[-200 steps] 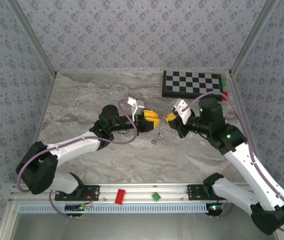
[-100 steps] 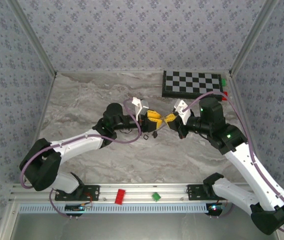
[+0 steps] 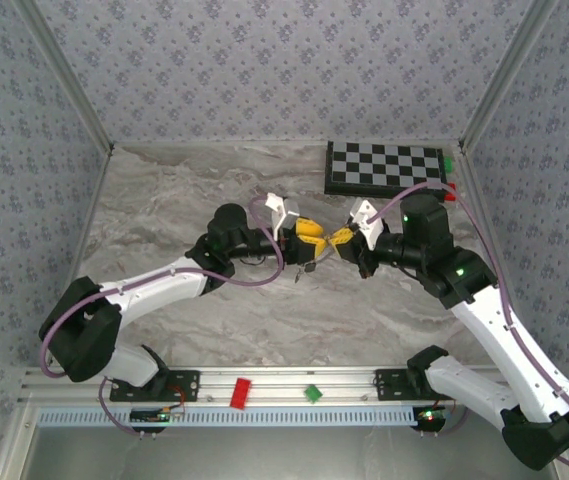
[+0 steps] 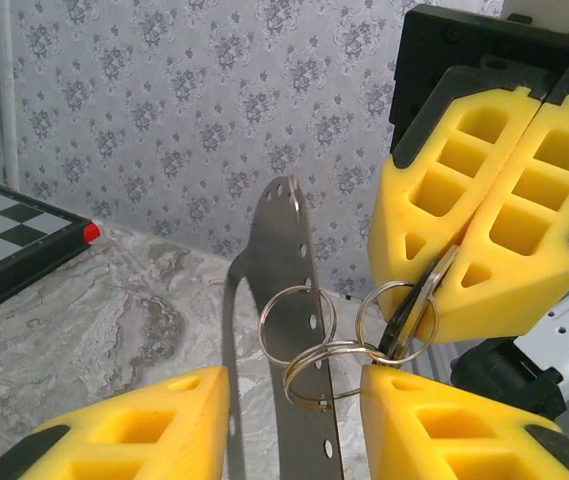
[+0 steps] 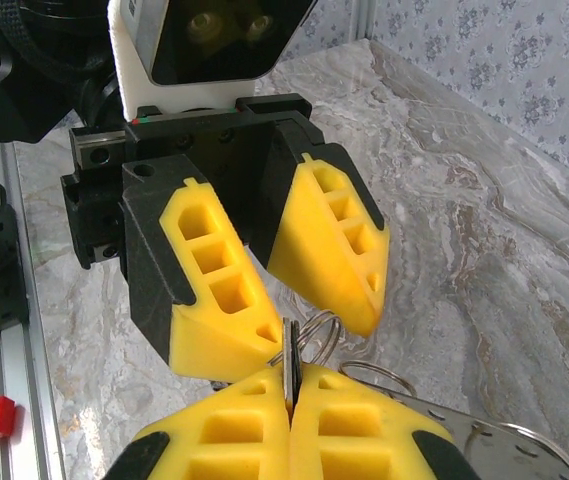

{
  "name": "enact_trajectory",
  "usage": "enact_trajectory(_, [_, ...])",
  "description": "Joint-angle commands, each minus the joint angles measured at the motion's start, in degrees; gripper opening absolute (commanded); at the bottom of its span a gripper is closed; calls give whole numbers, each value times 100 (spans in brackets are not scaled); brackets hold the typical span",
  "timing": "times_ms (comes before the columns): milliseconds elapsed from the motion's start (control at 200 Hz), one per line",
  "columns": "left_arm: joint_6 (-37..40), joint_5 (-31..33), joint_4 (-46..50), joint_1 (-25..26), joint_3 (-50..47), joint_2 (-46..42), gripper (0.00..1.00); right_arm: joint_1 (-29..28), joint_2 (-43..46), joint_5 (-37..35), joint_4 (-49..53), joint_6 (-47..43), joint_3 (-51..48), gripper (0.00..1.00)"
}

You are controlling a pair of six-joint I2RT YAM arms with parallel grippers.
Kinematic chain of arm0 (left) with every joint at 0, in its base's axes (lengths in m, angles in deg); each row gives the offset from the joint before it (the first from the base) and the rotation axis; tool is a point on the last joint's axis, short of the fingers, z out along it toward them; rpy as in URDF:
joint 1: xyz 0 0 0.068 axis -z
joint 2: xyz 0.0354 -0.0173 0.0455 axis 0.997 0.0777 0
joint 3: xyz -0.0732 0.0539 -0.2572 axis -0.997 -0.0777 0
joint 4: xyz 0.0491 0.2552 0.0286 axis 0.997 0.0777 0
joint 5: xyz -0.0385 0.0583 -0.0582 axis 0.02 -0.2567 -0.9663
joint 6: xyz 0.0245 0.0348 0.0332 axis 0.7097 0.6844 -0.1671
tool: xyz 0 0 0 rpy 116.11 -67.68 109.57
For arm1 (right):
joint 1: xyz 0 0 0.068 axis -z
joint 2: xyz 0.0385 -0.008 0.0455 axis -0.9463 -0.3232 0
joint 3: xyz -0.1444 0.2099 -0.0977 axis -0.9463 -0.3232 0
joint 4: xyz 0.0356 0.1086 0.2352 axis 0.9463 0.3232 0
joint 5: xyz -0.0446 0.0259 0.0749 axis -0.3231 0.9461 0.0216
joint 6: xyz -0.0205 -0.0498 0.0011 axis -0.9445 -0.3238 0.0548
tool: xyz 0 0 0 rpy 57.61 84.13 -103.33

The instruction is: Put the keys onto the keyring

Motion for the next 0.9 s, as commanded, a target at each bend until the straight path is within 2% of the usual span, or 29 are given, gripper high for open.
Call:
enact_trajectory(0, [111, -50, -146, 95, 227, 75, 32, -10, 17, 270, -39, 3, 218, 0])
enact_trajectory(65, [95, -50, -192, 108, 217, 83, 20, -7, 19, 278, -38, 4, 206, 0])
enact_trajectory(155, [85, -37, -200, 100, 208, 76, 12, -9, 20, 261, -21, -5, 196, 0])
enact_trajectory(240, [85, -13, -200, 104, 161, 56, 9, -9, 55, 237, 9, -31, 163, 0])
enact_trajectory(295, [93, 15, -204, 105, 134, 25, 4, -1, 96, 242, 39, -32, 134, 0])
enact_trajectory(405, [94, 80, -197, 101, 88, -15, 4, 7, 181, 196, 95, -23, 80, 0])
enact_trajectory(470, [94, 94, -175, 104, 81, -25, 6, 17, 232, 152, 127, -14, 50, 0])
enact_trajectory(620, [120, 105, -82, 85, 33, -91, 24, 74, 318, 111, 160, -45, -15, 0])
enact_trajectory(735, [112, 179, -35, 35, -49, -252, 31, 136, 319, 129, 133, -119, -72, 0])
enact_trajectory(895, [52, 348, -26, -108, -247, -541, 33, 242, 206, 231, 3, -128, -57, 0])
